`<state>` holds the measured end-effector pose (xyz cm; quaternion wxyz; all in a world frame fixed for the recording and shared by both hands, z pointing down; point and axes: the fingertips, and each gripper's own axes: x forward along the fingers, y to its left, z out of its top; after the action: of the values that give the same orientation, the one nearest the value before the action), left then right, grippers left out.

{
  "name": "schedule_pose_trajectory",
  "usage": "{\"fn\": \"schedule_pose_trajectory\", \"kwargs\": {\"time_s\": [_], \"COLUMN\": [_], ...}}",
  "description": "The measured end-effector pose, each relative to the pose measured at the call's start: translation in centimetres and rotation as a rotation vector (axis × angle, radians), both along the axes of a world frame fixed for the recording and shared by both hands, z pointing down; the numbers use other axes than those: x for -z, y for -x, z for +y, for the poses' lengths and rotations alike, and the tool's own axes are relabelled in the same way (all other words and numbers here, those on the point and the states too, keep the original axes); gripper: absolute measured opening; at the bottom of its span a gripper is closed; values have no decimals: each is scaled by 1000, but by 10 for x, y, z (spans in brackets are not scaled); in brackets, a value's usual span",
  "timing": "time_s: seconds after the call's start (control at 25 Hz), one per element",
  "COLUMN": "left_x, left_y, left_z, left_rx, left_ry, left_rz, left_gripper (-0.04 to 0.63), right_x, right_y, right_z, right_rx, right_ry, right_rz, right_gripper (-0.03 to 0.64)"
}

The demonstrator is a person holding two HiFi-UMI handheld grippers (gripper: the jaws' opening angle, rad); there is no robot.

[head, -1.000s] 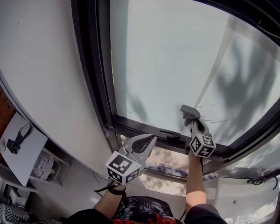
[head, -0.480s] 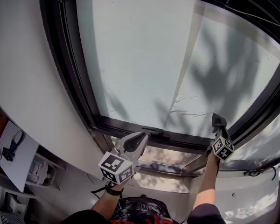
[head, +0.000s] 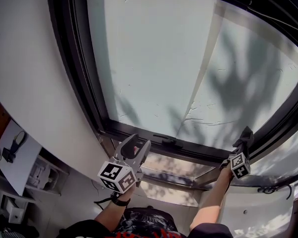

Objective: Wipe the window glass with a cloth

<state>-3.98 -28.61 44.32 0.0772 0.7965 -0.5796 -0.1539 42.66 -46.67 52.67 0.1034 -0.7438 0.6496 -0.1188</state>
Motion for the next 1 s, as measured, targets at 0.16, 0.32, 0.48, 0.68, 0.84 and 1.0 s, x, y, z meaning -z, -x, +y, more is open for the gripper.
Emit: {"fn": "schedule_pose_trajectory", "kwargs": {"time_s": [0.16, 0.32, 0.48, 0.68, 0.84, 1.0], "left_x": [-4, -14, -13, -4, -14, -15], "left_y": [15, 50, 109, 184, 217, 223], "left_z": [3, 14, 47, 103, 130, 139], "left_rx": [5, 52, 186, 339, 427, 444], "left_ry": [23, 66, 85, 67, 131, 140], "left_rz": [-42, -28, 4, 41, 33, 1], "left_gripper": [176, 176, 0, 0, 0, 0], "right_x": [9, 19, 9, -16, -32, -37], "right_y": [122, 313, 477, 629, 695, 716], "right_z": [-5, 12, 44, 72, 86, 79], "right_rx": [245, 607, 903, 1129, 1192, 1198], "right_ry": [-74, -142, -135, -67, -34, -14], "right_rz": [7, 89, 146, 265, 390, 405], "right_gripper": [18, 18, 18, 18, 18, 18]}}
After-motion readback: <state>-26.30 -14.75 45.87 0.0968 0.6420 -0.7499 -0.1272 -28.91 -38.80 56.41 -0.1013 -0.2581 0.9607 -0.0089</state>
